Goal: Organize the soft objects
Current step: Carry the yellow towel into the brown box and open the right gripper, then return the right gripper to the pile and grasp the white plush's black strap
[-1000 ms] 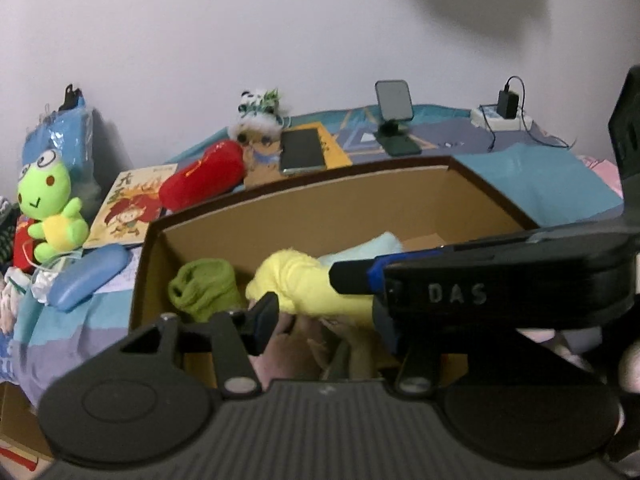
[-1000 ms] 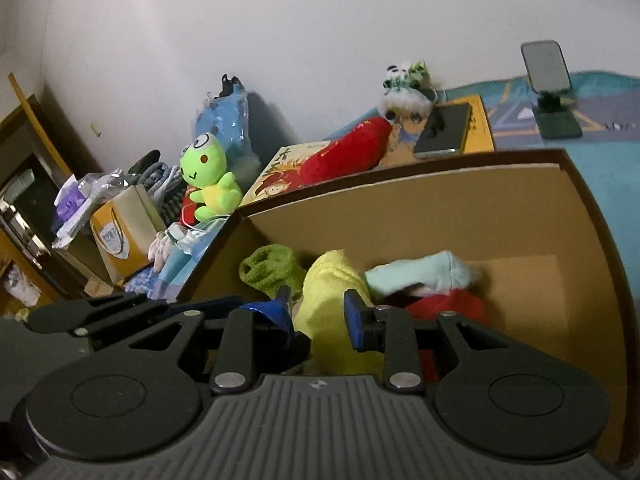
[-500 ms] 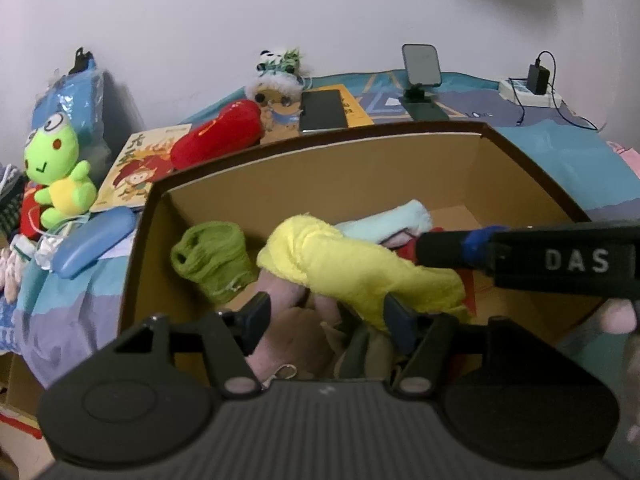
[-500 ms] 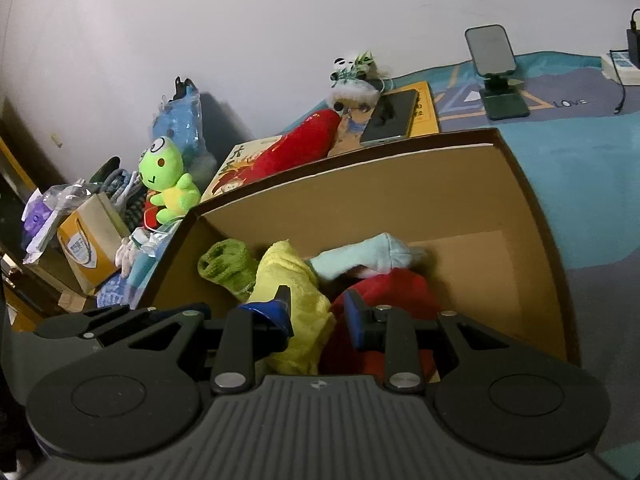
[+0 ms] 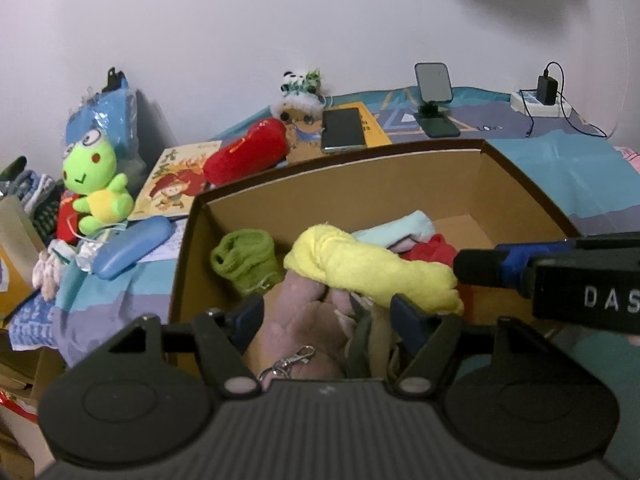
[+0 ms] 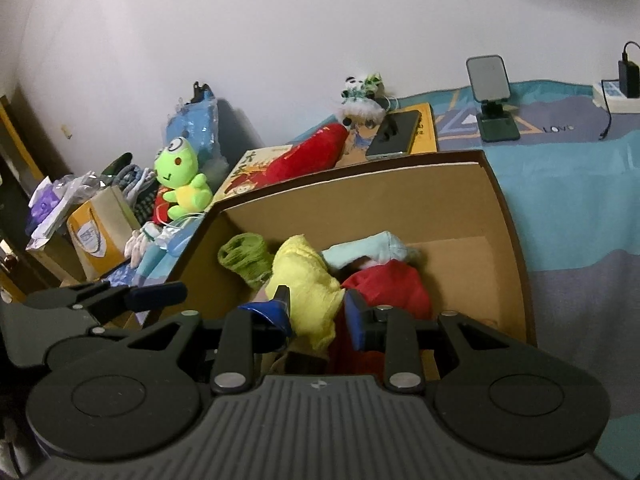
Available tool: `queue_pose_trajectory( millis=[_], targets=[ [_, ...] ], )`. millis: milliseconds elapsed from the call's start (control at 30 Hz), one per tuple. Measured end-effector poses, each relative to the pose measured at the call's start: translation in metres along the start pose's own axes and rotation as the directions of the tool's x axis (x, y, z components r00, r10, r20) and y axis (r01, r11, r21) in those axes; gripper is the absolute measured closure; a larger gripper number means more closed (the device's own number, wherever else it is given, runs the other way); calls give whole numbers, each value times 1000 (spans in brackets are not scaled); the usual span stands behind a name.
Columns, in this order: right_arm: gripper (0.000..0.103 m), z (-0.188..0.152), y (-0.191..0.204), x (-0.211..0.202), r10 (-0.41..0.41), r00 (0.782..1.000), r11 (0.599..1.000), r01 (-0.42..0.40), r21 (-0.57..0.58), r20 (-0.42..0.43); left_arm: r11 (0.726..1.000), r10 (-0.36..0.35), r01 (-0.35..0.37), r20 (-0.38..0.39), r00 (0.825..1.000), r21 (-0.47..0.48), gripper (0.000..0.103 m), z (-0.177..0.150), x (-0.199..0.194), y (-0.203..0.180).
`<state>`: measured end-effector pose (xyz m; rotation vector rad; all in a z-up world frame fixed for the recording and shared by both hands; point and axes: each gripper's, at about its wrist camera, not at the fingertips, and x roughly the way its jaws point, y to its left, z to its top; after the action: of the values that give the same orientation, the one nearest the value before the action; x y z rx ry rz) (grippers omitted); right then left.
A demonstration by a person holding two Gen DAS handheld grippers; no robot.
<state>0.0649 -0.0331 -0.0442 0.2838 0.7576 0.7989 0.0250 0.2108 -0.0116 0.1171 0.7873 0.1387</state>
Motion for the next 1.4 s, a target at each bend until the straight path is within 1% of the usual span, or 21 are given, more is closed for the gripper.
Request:
queue_pose_trajectory(
  millis=[33, 67, 200, 433, 633, 767, 867, 967, 1100, 1200, 1333, 1400],
  targets=[
    [91, -2, 1, -4, 3, 1000, 1000, -3, -8, 8, 1000, 5, -5, 2, 1000, 2, 23, 0, -4, -2],
    [91, -4, 2, -8, 3, 1000, 1000, -3, -20, 18, 1000, 10, -10, 4, 1000, 2, 18, -1, -7, -4],
    [90, -10, 5, -22, -5, 998, 999, 7, -44, 58, 1000, 20, -20, 19, 1000, 11, 18, -4, -21, -15],
    [89, -19, -8, -43, -14, 997, 1000, 16, -25, 69, 1000, 18, -18, 11, 1000, 6, 18, -10, -38, -35],
    [88, -31, -29, -60, -11, 999, 1000, 10, 29, 36, 999, -37, 37, -10, 999, 3, 18, -19, -55, -59],
    [87, -42, -45, -72, -38, 999, 998, 38, 49, 8, 994, -104, 105, -40, 994, 22, 18, -27, -58, -83],
    [87, -51, -63, -82, -72, 997, 995, 73, 70, -9, 986, -153, 157, -70, 986, 54, 18, -32, -55, -106],
    [87, -60, -84, -95, -123, 992, 986, 124, 107, -20, 968, -220, 230, -106, 970, 98, 18, -36, -49, -133],
    [86, -68, -121, -114, -195, 980, 963, 197, 185, -32, 931, -308, 327, -135, 942, 159, 18, -37, -42, -171],
    [86, -73, -147, -133, -253, 967, 939, 252, 233, -24, 891, -385, 410, -153, 910, 195, 18, -33, -35, -201],
    [86, -75, -175, -155, -324, 946, 906, 309, 288, 2, 843, -450, 475, -151, 880, 253, 18, -25, -25, -240],
    [86, -74, -188, -165, -354, 935, 890, 331, 314, 17, 814, -489, 511, -149, 860, 278, 17, -21, -19, -259]
  ],
)
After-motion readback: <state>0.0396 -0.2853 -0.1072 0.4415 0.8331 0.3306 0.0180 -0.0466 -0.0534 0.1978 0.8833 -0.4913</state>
